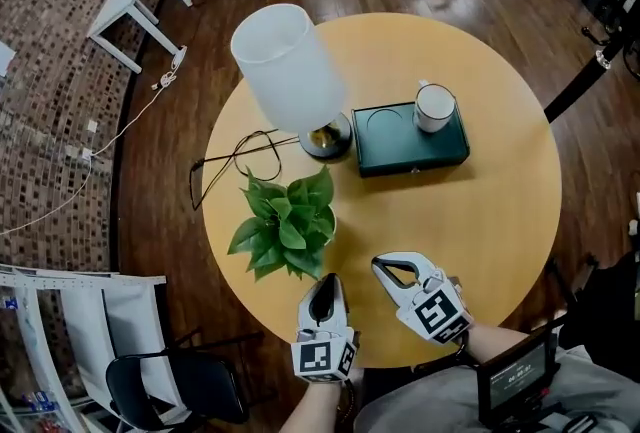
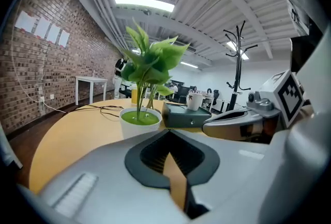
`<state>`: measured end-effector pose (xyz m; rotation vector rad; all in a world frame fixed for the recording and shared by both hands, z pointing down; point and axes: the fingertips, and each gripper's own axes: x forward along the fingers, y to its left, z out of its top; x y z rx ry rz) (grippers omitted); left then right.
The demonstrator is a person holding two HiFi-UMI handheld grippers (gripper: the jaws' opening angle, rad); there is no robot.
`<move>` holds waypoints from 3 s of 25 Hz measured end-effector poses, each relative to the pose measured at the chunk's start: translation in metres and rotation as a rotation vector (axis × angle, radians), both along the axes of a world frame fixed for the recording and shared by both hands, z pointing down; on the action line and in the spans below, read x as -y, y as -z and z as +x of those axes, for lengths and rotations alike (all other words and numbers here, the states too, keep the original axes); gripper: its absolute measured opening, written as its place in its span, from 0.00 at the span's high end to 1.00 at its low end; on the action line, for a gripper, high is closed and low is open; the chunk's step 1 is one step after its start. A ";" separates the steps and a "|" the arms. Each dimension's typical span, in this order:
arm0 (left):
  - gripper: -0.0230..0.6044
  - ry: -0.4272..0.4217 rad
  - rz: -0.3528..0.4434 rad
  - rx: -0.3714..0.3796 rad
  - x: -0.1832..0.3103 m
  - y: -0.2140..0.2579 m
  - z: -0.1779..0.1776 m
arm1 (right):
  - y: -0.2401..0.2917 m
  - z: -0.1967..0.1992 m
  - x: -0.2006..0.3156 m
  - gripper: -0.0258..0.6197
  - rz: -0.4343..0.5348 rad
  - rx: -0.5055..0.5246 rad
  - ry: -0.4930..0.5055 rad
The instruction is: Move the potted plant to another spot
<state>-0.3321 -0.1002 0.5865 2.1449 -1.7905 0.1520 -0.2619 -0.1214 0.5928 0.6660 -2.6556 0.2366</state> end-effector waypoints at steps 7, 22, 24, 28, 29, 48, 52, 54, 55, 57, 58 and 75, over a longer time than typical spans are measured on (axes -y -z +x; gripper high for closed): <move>0.96 0.021 -0.056 0.011 0.009 -0.049 -0.016 | -0.047 -0.021 0.005 0.95 -0.064 -0.027 0.033; 0.27 0.008 0.000 0.124 0.060 -0.072 -0.045 | -0.064 -0.031 0.023 0.93 -0.044 -0.040 0.032; 0.20 -0.012 0.018 0.120 0.073 -0.070 -0.046 | -0.066 -0.029 0.025 0.93 -0.044 -0.046 0.026; 0.07 -0.064 0.041 0.116 0.092 -0.072 -0.040 | -0.068 -0.026 0.026 0.94 -0.050 -0.051 0.017; 0.05 -0.074 0.044 0.118 0.096 -0.072 -0.039 | -0.067 -0.025 0.026 0.94 -0.052 -0.053 0.018; 0.16 -0.063 0.047 0.113 0.108 -0.069 -0.047 | -0.064 -0.014 0.033 0.95 -0.045 -0.072 -0.007; 0.17 -0.058 0.052 0.104 0.107 -0.068 -0.047 | -0.063 -0.012 0.034 0.95 -0.039 -0.077 -0.009; 0.17 -0.059 0.051 0.103 0.106 -0.067 -0.046 | -0.062 -0.010 0.034 0.95 -0.035 -0.079 -0.011; 0.17 -0.061 0.051 0.103 0.106 -0.066 -0.046 | -0.061 -0.010 0.034 0.95 -0.033 -0.079 -0.013; 0.17 -0.064 0.052 0.103 0.106 -0.064 -0.045 | -0.058 -0.009 0.035 0.95 -0.027 -0.079 -0.017; 0.17 -0.063 0.056 0.101 0.107 -0.061 -0.046 | -0.055 -0.008 0.036 0.95 -0.022 -0.078 -0.018; 0.18 -0.056 0.076 0.074 0.103 -0.055 -0.042 | -0.036 0.006 0.035 0.95 0.020 -0.086 -0.038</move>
